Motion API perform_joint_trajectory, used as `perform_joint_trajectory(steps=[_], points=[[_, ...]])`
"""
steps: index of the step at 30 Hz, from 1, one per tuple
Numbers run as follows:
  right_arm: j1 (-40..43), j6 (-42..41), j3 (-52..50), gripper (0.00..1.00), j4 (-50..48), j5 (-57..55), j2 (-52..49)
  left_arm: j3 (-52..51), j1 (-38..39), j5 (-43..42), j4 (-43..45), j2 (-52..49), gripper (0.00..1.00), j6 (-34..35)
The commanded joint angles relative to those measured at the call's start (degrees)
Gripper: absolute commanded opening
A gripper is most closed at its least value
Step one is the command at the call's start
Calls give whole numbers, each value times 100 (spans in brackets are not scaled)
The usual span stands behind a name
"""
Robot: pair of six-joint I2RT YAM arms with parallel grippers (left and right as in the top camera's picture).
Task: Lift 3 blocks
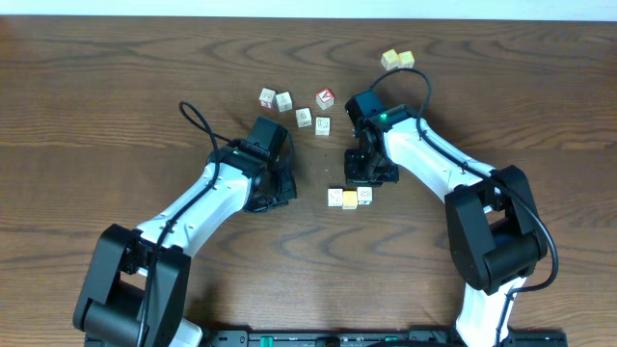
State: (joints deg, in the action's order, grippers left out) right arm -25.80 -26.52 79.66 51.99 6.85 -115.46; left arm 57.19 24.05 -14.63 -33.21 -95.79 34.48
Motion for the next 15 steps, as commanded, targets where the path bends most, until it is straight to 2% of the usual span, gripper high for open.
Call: perform_joint_trajectory(steps=[1,15], points=[[-44,-24,-28,1,37,83,0,24,-9,81,-17,9,7,-57],[-44,-24,-28,1,153,164,0,24,-9,81,-17,9,7,-57]])
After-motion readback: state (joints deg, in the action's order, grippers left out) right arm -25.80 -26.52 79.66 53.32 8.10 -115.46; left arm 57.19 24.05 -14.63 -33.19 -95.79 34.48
